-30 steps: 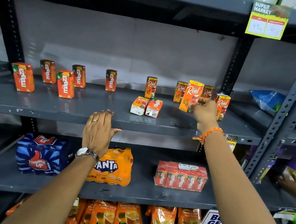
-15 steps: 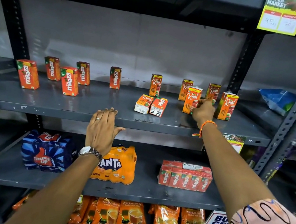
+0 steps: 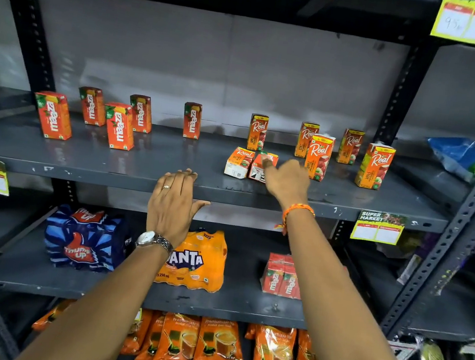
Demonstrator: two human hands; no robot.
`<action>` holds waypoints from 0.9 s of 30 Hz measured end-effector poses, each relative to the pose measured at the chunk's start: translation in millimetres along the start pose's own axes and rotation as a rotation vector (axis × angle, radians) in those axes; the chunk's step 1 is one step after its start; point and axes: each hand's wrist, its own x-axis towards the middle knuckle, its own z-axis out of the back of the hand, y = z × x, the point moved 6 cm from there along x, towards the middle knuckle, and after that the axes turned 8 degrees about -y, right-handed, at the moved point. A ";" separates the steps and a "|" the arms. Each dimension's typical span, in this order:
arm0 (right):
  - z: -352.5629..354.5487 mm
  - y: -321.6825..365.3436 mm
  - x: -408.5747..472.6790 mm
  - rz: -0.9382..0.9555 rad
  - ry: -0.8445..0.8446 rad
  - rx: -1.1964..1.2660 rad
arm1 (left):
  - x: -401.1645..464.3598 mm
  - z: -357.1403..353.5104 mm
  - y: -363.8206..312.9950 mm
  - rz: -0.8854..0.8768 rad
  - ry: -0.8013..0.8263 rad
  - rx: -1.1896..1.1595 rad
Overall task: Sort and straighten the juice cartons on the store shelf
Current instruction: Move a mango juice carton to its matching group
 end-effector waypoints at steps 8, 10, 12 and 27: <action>-18.6 21.3 -7.4 0.010 0.025 -0.150 | 0.2 0.3 0.6 -0.009 0.017 0.017; -17.9 25.1 -5.5 -0.001 0.042 -0.095 | -0.1 -0.2 1.0 -0.008 0.018 0.020; -15.2 24.4 0.0 -0.037 0.056 0.005 | 0.0 0.0 1.1 -0.013 0.014 0.029; 38.4 -4.9 -38.1 -0.203 0.046 0.912 | -1.3 0.1 3.2 -0.024 -0.023 -0.012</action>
